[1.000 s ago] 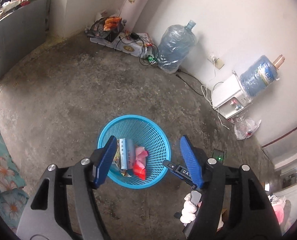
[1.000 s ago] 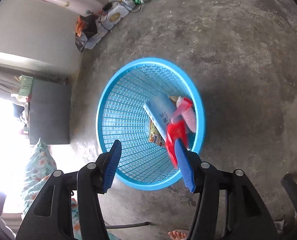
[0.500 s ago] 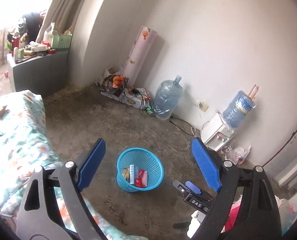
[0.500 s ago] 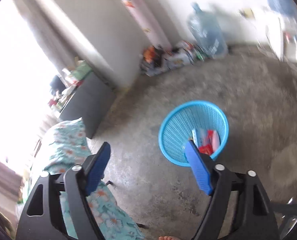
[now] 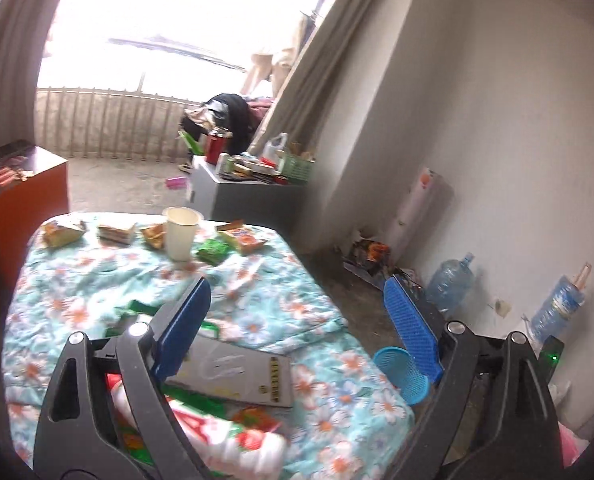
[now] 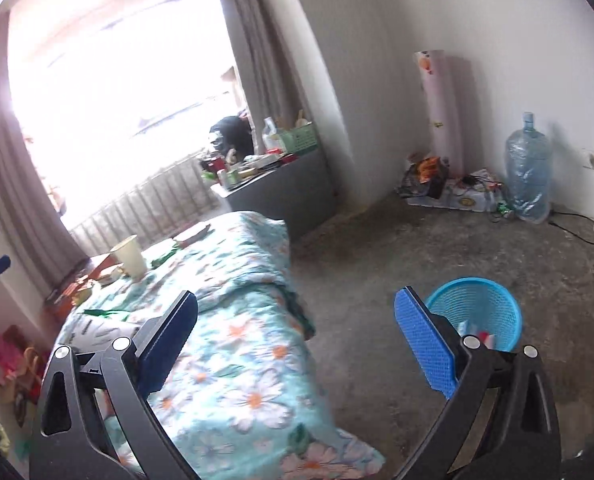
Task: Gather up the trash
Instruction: 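Move both open tools back over the trash on the bed, then grasp the white AD drink bottle with the right tool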
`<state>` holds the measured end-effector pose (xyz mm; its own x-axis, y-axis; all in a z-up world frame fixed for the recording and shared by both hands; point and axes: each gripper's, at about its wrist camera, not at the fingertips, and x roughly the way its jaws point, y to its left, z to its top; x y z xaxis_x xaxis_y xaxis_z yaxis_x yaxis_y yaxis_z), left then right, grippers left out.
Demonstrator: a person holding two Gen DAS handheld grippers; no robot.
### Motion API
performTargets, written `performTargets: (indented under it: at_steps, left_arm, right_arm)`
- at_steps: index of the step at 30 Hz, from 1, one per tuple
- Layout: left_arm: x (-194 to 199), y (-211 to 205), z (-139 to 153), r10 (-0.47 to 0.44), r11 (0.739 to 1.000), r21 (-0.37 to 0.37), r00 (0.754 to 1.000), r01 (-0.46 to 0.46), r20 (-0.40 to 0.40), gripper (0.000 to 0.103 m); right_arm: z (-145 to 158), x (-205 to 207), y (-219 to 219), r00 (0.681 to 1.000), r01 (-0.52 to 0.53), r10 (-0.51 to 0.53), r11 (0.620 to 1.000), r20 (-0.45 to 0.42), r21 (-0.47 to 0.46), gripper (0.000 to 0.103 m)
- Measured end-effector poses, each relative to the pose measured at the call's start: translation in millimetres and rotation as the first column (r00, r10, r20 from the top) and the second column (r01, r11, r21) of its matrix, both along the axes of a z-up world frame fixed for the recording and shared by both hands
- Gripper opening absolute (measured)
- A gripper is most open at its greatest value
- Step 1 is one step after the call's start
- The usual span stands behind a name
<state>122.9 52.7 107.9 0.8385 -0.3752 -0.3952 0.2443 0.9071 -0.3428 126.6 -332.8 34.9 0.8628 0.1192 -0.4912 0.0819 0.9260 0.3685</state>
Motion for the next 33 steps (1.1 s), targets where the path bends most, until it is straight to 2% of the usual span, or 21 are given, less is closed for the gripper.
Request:
performTargets:
  at_steps: [5,9,13,17,21,25,30,33]
  left_arm:
    - [-25.2,71.9,-19.2,0.136,0.990,-0.025,0.990,-0.136,-0.034,0.084]
    - [-31.2,106.1,-47.1,0.184,0.981,-0.046,0.978,-0.189,-0.103,0.084]
    - [-37.0,125.0,-73.7,0.204,0.976,-0.040,0.967,-0.212,-0.153,0.084]
    - [-39.5,136.4,-93.1,0.215,0.975,-0.016,0.958,-0.222,-0.192,0.084]
    - [-47.1,142.4,-107.4,0.184,0.980,-0.041,0.959,-0.197,-0.215,0.084]
    - [-52.7,142.4,-120.9,0.173,0.982,-0.035,0.958,-0.186,-0.230,0.084]
    - [-56.0,142.7,-130.2,0.175,0.983,-0.017,0.953,-0.185,-0.247,0.084]
    - [-57.9,141.6,-132.3,0.184,0.982,0.014,0.952,-0.187,-0.244,0.084]
  right_arm:
    - [0.0,11.2,52.7,0.981,-0.186,0.189,0.979,-0.043,0.080,0.096]
    - [-3.3,15.2,88.8,0.952,-0.289,0.298,0.951,-0.074,0.112,0.096]
    - [-0.6,26.4,122.7,0.906,-0.397,0.413,0.906,-0.097,0.149,0.096]
    - [3.9,45.9,165.3,0.821,-0.528,0.553,0.830,-0.141,0.182,0.096]
    - [2.7,66.1,207.5,0.735,-0.614,0.643,0.765,-0.215,0.192,0.094]
    - [-0.4,81.8,246.5,0.661,-0.681,0.687,0.718,-0.301,0.144,0.091]
    - [-0.3,99.2,300.6,0.550,-0.791,0.729,0.611,-0.407,0.026,0.088]
    - [-1.5,110.2,325.7,0.486,-0.837,0.743,0.547,-0.460,-0.002,0.087]
